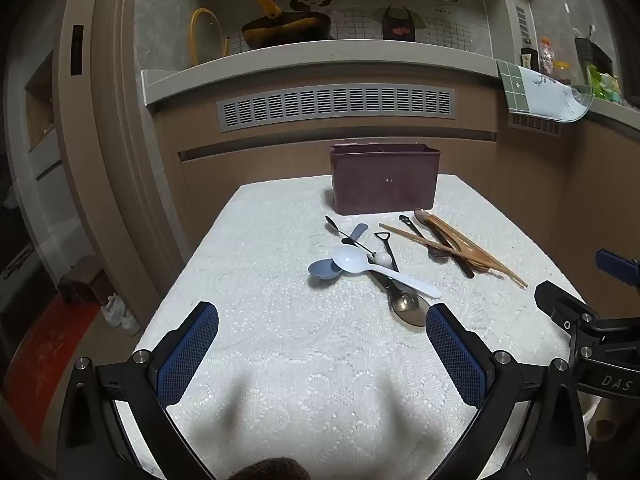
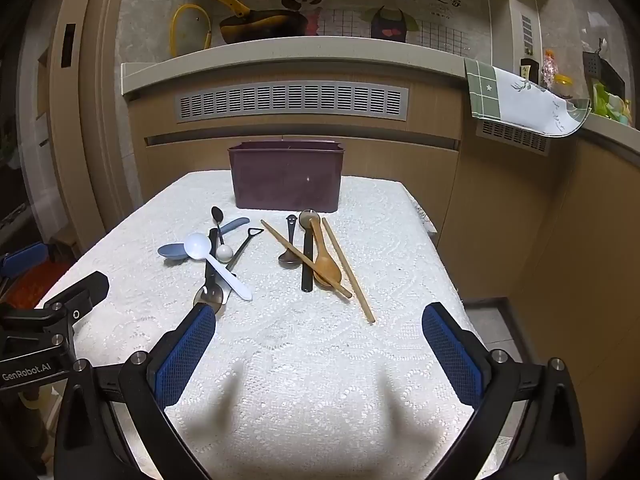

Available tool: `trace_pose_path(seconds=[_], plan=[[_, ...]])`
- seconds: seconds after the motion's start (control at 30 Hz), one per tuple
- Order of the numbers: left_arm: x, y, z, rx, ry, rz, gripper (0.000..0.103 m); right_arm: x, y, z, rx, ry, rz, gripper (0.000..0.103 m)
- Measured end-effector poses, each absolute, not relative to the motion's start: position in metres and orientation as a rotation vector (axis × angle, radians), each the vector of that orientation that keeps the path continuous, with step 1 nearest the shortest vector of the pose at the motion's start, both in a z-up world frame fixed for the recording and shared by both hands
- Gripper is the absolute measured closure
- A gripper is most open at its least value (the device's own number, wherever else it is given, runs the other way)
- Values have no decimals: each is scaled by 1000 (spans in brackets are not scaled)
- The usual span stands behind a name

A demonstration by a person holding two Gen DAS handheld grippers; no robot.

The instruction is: Organize utensils

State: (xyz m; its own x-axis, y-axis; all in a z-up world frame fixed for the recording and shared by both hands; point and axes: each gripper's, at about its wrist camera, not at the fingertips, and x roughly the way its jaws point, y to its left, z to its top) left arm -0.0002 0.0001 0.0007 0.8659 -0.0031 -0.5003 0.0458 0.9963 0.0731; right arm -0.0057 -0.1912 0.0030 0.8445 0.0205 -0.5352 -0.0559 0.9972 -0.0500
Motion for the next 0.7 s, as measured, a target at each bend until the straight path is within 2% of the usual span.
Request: trace_pose_path(seconds=[0.7], plan=[[0,3,-1,57,538,-31,0,-6,-193,5,-60,558,44,0]])
